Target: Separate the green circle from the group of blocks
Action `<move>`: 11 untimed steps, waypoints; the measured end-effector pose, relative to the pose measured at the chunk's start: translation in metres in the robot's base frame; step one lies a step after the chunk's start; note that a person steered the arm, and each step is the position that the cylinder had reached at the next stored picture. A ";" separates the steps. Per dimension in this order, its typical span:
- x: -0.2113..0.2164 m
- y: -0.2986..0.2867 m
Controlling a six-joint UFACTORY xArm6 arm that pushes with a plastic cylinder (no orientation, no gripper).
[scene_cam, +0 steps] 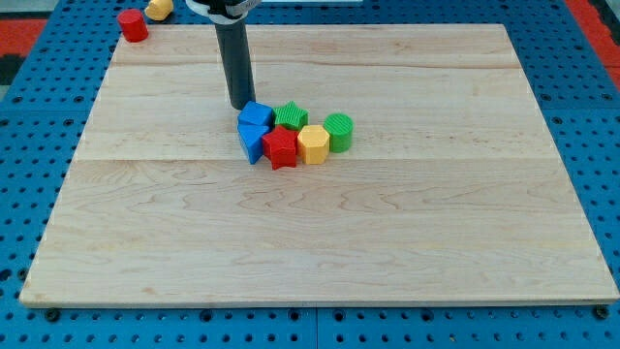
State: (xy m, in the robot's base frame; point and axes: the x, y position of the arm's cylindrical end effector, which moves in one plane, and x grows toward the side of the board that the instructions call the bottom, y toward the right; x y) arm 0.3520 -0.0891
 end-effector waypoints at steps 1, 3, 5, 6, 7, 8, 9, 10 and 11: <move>0.000 0.000; -0.043 0.004; -0.057 0.134; -0.039 0.199; 0.049 0.203; 0.084 0.188; 0.085 0.136; 0.082 0.101; 0.050 0.090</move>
